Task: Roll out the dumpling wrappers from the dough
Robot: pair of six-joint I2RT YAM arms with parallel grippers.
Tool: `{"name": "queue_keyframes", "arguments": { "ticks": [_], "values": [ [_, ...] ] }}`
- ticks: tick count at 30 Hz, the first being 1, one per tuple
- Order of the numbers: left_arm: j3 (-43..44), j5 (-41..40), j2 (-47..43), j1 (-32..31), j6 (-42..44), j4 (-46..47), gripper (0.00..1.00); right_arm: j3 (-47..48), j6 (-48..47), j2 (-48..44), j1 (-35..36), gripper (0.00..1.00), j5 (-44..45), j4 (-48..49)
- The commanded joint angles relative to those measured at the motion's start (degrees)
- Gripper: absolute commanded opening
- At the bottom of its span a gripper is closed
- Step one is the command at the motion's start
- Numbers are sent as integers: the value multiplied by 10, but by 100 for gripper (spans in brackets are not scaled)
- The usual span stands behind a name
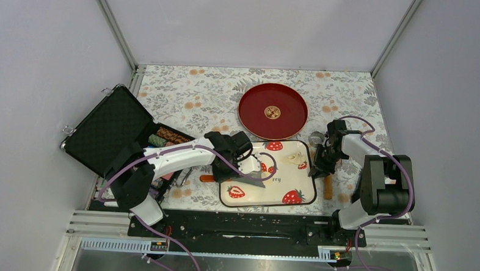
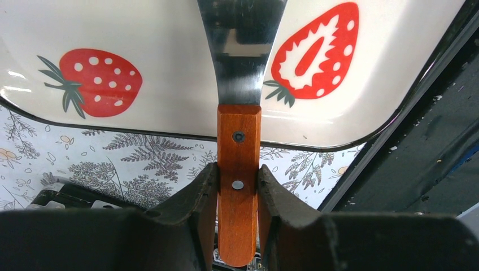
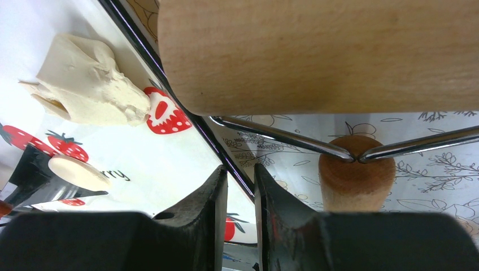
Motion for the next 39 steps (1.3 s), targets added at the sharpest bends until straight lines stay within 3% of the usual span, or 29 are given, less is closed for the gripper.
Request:
{"name": "queue_keyframes", "arguments": {
  "ticks": [1, 17, 39],
  "values": [
    [32, 5, 8, -8, -2, 52, 0, 0, 12, -5, 1, 25, -27, 7],
    [40, 9, 21, -11, -8, 55, 0, 0, 11, -4, 2, 25, -27, 8],
    [-67, 65, -54, -10, -105, 234, 0, -1, 11, -6, 1, 25, -31, 8]
  ]
}}
